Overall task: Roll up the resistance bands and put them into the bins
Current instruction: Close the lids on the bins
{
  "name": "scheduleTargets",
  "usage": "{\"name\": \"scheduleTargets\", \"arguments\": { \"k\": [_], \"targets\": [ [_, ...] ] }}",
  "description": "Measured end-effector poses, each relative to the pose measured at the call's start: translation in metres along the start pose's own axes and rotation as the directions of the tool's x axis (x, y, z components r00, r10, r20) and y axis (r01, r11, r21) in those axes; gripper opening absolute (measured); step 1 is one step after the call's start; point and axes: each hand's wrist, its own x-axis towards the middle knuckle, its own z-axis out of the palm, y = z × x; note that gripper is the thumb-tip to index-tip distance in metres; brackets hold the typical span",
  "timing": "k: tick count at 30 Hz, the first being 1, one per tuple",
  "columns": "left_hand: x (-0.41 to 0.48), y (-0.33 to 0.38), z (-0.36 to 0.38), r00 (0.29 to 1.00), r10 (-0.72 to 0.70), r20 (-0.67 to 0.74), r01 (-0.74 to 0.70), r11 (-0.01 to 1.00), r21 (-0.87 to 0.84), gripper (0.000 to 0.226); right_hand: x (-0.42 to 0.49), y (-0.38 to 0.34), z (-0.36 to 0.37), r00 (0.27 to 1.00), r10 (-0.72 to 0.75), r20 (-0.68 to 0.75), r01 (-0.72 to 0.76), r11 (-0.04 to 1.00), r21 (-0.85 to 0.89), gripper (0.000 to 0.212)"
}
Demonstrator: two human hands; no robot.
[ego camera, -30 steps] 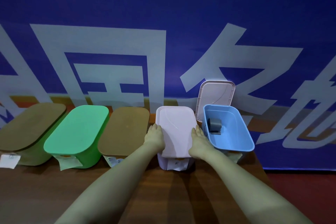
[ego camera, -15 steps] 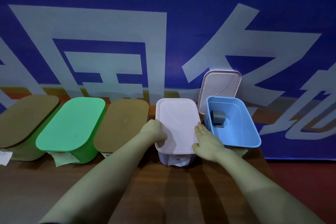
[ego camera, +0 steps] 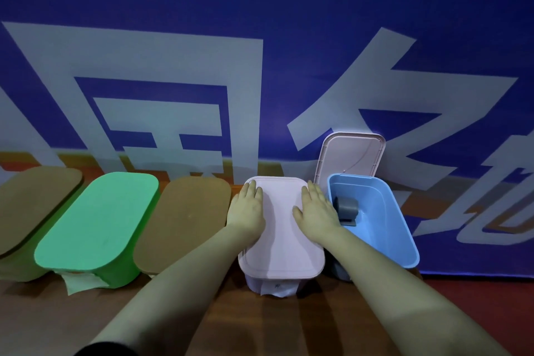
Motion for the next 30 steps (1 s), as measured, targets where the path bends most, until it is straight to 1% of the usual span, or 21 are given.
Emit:
{"name": "scheduleTargets", "arguments": {
  "k": [2, 4, 6, 10, 14, 17, 22, 25, 30],
  "targets": [
    [0.009, 0.001, 0.004, 0.998, -0.057, 0.000, 0.056, 0.989, -0.137, 0.056, 0.011, 0.001, 0.004, 1.000, 0.022, -0.005, -0.022, 0.999, 0.040, 0.063],
    [0.019, 0.000, 0.007, 0.995, -0.100, -0.009, 0.096, 0.976, -0.196, 0.052, 0.021, 0.000, 0.006, 1.000, 0.021, -0.004, -0.020, 0.998, 0.065, 0.063],
    [0.029, -0.003, 0.012, 0.995, -0.096, -0.019, 0.091, 0.980, -0.178, 0.054, 0.030, 0.000, 0.007, 1.000, -0.008, 0.001, 0.008, 0.997, 0.076, 0.060],
    [0.045, -0.007, 0.021, 0.999, -0.038, 0.033, 0.042, 0.989, -0.144, 0.056, 0.043, 0.005, 0.015, 0.997, -0.077, 0.024, 0.076, 0.996, 0.038, 0.054],
    [0.049, -0.009, 0.033, 0.999, 0.022, 0.041, -0.020, 0.998, -0.063, 0.056, 0.046, 0.008, 0.024, 0.995, -0.084, 0.052, 0.085, 0.996, -0.012, 0.054],
    [0.051, -0.009, 0.037, 1.000, 0.009, 0.026, -0.008, 0.999, -0.054, 0.058, 0.050, 0.008, 0.027, 0.995, -0.087, 0.044, 0.088, 0.996, -0.033, 0.053],
    [0.052, -0.008, 0.040, 0.999, -0.022, 0.046, 0.024, 0.999, -0.041, 0.062, 0.052, 0.010, 0.030, 0.996, -0.070, 0.050, 0.070, 0.997, 0.013, 0.053],
    [0.053, -0.008, 0.041, 0.999, -0.022, 0.033, 0.024, 0.999, -0.047, 0.067, 0.055, 0.011, 0.032, 0.997, -0.061, 0.046, 0.059, 0.998, 0.036, 0.053],
    [0.055, -0.009, 0.045, 0.999, -0.035, 0.035, 0.037, 0.998, -0.047, 0.072, 0.056, 0.011, 0.034, 0.996, -0.056, 0.063, 0.054, 0.998, 0.040, 0.053]
  ]
}}
